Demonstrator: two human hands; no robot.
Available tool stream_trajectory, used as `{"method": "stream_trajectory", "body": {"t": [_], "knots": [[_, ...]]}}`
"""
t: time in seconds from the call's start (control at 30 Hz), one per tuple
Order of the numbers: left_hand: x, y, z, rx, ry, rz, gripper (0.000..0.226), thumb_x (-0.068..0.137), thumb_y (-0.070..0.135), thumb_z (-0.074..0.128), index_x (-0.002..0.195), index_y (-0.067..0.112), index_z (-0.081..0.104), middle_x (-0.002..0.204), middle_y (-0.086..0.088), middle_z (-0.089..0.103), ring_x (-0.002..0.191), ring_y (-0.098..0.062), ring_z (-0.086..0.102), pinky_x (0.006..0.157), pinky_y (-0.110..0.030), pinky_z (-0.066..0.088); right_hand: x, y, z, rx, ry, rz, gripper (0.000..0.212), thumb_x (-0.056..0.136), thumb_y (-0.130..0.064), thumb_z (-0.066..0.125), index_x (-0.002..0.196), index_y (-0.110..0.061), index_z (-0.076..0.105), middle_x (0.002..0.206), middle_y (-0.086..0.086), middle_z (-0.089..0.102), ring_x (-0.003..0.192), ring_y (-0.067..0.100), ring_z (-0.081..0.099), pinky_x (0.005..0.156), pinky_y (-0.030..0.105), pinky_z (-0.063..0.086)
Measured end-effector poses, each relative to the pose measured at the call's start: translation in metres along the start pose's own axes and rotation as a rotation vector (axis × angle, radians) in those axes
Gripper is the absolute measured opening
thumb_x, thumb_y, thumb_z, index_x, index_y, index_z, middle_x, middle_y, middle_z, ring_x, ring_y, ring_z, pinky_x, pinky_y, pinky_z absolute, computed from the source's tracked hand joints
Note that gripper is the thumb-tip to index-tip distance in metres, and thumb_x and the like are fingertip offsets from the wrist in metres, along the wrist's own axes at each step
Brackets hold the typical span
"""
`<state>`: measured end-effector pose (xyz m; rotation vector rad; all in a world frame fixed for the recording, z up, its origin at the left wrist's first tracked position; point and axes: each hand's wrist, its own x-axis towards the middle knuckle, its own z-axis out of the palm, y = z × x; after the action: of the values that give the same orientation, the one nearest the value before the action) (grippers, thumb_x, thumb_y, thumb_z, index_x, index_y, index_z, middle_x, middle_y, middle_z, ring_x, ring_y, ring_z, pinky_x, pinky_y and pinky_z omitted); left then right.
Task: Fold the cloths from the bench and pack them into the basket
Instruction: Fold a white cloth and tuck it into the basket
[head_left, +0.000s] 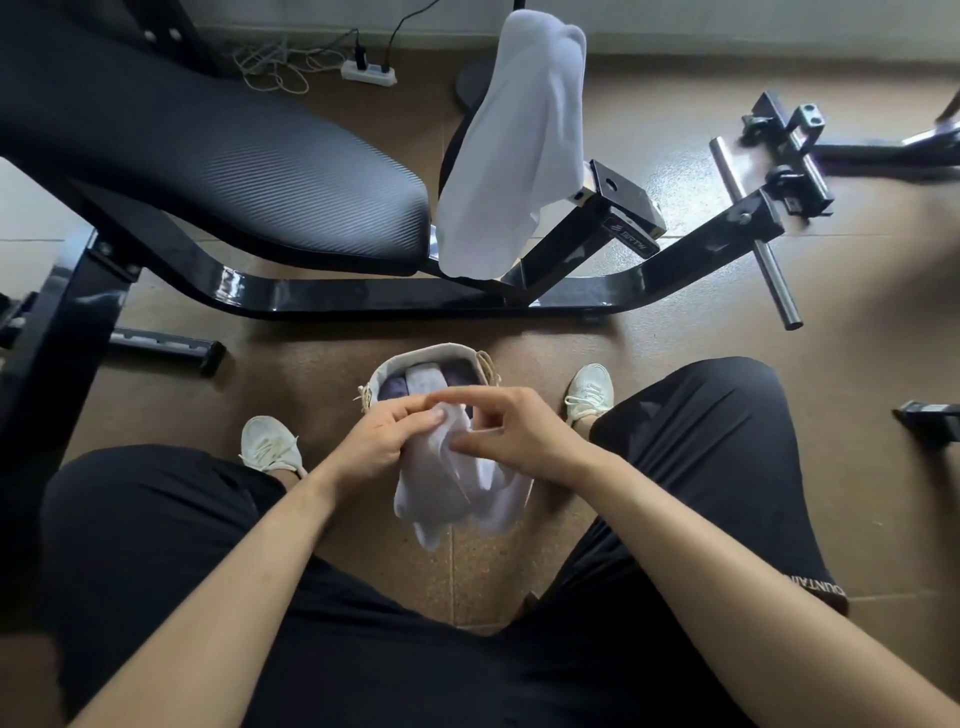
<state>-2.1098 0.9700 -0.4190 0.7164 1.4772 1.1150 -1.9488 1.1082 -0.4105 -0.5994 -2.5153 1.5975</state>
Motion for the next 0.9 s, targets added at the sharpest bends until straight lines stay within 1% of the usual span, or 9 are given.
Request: {"method": "stream_trajectory", "body": {"t": [0.07,0.1,0.2,0.27,0.37,0.47,0.6,0.73,0.9], "knots": [[-0.001,-0.001,0.002,-0.012,-0.022,-0.006,0.027,0.104,0.019,0.052,0.115,0.004,0.072,0.112,-0.017,0.074,0.105,-0.03,0.069,0.094,-0.04,0.052,0.003,0.0,0.002,-0.042,0.073,-0.01,0.023,0.087,-0.02,0.079,0.109,-0.027,0.076,0.06,-0.012,0.052,0.058,0.004,0.045,0.059,0.017,0.039],[-0.002,-0.002,0.003,0.006,-0.028,-0.002,0.026,0.102,0.021,0.056,0.113,0.004,0.072,0.111,-0.016,0.074,0.104,-0.027,0.069,0.093,-0.039,0.051,0.005,0.002,0.002,-0.067,0.121,-0.005,0.012,0.086,-0.022,0.079,0.099,-0.022,0.077,0.062,-0.009,0.057,0.059,0.006,0.049,0.06,0.022,0.042],[0.0,-0.006,0.005,0.134,0.062,0.046,0.032,0.085,0.038,0.071,0.109,0.016,0.069,0.105,-0.003,0.072,0.099,-0.011,0.065,0.084,-0.022,0.05,0.007,0.005,0.003,-0.103,0.181,0.024,0.015,0.087,-0.03,0.079,0.084,-0.015,0.075,0.069,0.002,0.069,0.066,0.019,0.062,0.065,0.036,0.051],[0.001,-0.01,0.003,0.372,0.218,0.188,0.042,0.073,0.048,0.078,0.104,0.024,0.064,0.102,0.006,0.065,0.094,-0.005,0.062,0.079,-0.015,0.048,0.007,0.002,0.005,-0.11,0.181,0.037,0.018,0.088,-0.031,0.078,0.082,-0.014,0.074,0.067,-0.001,0.068,0.063,0.016,0.06,0.062,0.031,0.049],[0.004,-0.015,0.006,0.62,0.373,0.453,0.039,0.071,0.046,0.078,0.095,0.021,0.061,0.095,0.006,0.061,0.086,-0.011,0.06,0.071,-0.018,0.05,0.007,-0.002,0.005,-0.079,0.17,0.028,0.019,0.091,-0.03,0.076,0.082,-0.014,0.074,0.066,-0.006,0.068,0.059,0.007,0.056,0.058,0.022,0.045],[0.006,-0.016,0.009,0.614,0.442,0.554,0.021,0.077,0.033,0.075,0.087,0.017,0.065,0.083,0.007,0.065,0.072,-0.011,0.063,0.064,-0.031,0.055,0.006,-0.001,0.003,-0.07,0.173,0.014,0.02,0.091,-0.031,0.076,0.086,-0.012,0.074,0.066,-0.007,0.065,0.058,0.005,0.054,0.055,0.019,0.041],[0.008,-0.021,0.004,0.684,0.514,0.615,0.01,0.082,0.023,0.075,0.087,0.015,0.07,0.083,0.005,0.069,0.071,-0.011,0.065,0.063,-0.037,0.057,0.004,-0.001,-0.001,0.012,0.186,0.023,0.022,0.091,-0.03,0.075,0.087,-0.009,0.074,0.066,-0.005,0.065,0.057,0.001,0.051,0.055,0.015,0.038],[0.01,-0.014,0.009,0.647,0.478,0.651,0.022,0.078,0.027,0.081,0.089,0.014,0.067,0.084,0.005,0.067,0.073,-0.012,0.065,0.063,-0.033,0.057,0.004,0.0,-0.006,0.127,0.158,0.016,0.021,0.094,-0.03,0.072,0.089,-0.01,0.074,0.075,0.017,0.067,0.064,0.011,0.051,0.059,0.03,0.041],[0.014,-0.015,0.015,0.607,0.426,0.666,0.02,0.086,0.024,0.082,0.098,0.012,0.071,0.089,0.005,0.071,0.078,-0.006,0.068,0.071,-0.021,0.056,0.002,0.001,-0.011,0.135,0.136,0.0,0.017,0.095,-0.023,0.071,0.091,-0.007,0.074,0.067,0.004,0.058,0.063,0.004,0.045,0.058,0.02,0.034]]}}
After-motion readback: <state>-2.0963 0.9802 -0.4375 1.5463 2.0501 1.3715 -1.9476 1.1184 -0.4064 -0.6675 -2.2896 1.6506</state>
